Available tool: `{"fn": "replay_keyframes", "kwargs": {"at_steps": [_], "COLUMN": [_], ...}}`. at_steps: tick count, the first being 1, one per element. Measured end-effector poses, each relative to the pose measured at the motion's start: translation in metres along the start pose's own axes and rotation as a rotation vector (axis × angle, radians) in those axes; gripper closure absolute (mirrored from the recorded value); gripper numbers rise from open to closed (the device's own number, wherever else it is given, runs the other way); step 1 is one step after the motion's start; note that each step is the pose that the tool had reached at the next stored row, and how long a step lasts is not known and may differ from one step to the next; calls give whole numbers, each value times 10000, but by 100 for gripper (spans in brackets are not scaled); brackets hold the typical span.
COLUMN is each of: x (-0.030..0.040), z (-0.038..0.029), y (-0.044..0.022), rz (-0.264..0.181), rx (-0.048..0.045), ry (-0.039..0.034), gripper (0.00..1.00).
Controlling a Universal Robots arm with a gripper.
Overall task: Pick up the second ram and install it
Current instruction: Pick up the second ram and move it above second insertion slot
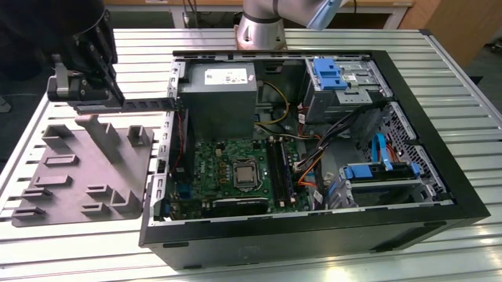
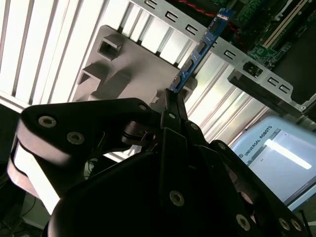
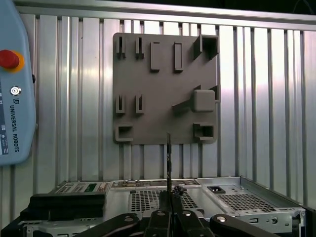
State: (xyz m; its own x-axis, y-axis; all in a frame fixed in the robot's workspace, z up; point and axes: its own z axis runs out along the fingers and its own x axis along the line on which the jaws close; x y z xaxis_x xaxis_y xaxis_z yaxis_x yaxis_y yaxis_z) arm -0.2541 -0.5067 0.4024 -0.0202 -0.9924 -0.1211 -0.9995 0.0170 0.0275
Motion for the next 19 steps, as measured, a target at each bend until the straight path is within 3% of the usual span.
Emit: {"fn": "replay_keyframes", "kwargs": {"at_steps": [19], "x": [-10], "z": [5], "y": [-324], "rz": [-1], "rx": [-1], "ry": [0], "gripper": [88]}}
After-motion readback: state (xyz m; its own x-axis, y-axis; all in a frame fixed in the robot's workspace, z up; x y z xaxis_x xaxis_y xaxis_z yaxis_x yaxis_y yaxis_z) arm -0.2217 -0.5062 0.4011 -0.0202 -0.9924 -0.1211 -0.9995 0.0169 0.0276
